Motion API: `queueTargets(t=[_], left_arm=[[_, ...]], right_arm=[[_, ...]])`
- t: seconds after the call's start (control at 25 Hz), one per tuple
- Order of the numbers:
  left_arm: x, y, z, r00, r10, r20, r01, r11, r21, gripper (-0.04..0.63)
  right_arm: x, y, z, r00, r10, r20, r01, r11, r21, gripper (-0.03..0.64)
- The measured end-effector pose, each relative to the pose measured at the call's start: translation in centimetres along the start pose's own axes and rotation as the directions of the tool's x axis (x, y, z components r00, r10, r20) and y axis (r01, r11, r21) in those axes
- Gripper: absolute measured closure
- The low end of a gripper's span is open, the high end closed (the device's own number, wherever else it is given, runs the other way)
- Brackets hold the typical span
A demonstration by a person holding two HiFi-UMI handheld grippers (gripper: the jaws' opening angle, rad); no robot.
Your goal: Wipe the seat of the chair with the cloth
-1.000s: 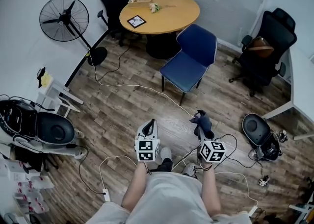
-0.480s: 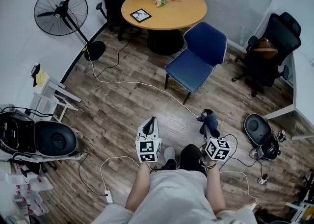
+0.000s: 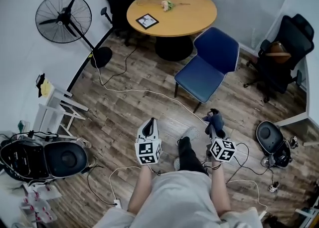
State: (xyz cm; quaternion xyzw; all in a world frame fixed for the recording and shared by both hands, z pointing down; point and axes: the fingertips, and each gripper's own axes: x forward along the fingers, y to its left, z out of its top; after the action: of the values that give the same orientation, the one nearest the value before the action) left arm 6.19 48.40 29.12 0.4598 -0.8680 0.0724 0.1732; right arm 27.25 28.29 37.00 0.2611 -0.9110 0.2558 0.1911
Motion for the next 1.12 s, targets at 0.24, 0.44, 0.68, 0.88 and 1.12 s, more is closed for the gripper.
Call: queueTargets(t=[0.24,0.44,0.68,0.88,1.12], left_arm=[[7.6,1.6,3.7,0.999,-0.044,-0.002,0.044,0.999,-0.016,0.569],[13.5,2.2,7.0,0.998,-0.066,-0.002,0.066,0.998,-0.023,0.569],[19.5,1.3,8.1,0.992,-0.105,-0.068,0.107,0.994,0.012,0.569],[24.5,0.3,10.4,0.986,-0.135,-0.094,0.143,0.986,0.083,0.569],[29.6,-0.2,12.3,0.978,-0.163,-0.129,0.183,0.969,0.166,0.569]], right_arm=[[6.1,-1.6,4.6,0.999,-0.032,0.023,0.031,0.998,0.049,0.557],[10.4,-2.7,8.4,0.998,-0.046,0.035,0.043,0.997,0.071,0.557],[14.2,-5.0,10.5,0.996,-0.071,0.052,0.062,0.983,0.173,0.557],[17.2,-7.1,12.4,0.992,-0.096,0.078,0.074,0.966,0.249,0.557],[19.1,-9.4,12.2,0.988,-0.143,0.056,0.117,0.936,0.331,0.557]])
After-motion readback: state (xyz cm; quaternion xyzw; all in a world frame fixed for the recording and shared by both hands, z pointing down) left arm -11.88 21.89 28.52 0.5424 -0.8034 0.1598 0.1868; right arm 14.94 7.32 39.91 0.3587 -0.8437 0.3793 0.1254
